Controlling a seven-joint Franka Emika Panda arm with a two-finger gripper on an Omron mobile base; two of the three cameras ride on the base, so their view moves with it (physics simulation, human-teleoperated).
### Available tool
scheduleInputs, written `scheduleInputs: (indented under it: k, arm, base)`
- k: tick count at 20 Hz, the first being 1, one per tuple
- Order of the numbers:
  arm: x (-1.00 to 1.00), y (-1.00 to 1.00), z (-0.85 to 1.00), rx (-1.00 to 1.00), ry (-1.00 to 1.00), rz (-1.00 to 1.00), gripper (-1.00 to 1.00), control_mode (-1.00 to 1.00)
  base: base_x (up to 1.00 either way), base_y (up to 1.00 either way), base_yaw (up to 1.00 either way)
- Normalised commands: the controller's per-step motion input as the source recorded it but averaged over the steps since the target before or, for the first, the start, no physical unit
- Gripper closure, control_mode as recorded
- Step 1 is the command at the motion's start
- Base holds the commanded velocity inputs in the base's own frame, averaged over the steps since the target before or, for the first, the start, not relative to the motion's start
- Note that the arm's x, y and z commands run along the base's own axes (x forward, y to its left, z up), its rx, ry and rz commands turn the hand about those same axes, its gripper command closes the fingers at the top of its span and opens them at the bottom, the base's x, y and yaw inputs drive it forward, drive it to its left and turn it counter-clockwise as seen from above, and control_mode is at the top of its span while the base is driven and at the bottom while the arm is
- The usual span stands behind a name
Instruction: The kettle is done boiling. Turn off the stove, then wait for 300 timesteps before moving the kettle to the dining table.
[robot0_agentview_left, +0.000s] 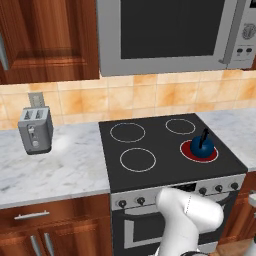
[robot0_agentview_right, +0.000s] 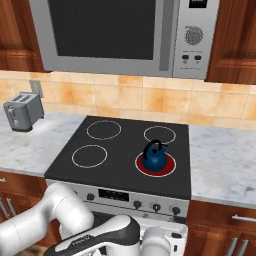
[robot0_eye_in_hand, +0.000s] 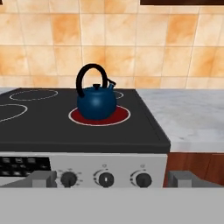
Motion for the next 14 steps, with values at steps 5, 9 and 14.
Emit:
scheduleInputs:
  k: [5, 9, 14]
  arm:
    - [0.21, 0.00, -0.16, 0.00, 0.00, -0.01, -1.00, -1.00]
    - [0.33, 0.00, -0.13, 0.00, 0.00, 0.00, -1.00, -1.00]
    - [0.18, -0.09, -0.17, 0.00, -0.01, 0.00, -1.00, -1.00]
  base:
    - [0.00, 0.00, 0.00]
    - [0.00, 0.00, 0.00]
    - [0.00, 0.00, 0.00]
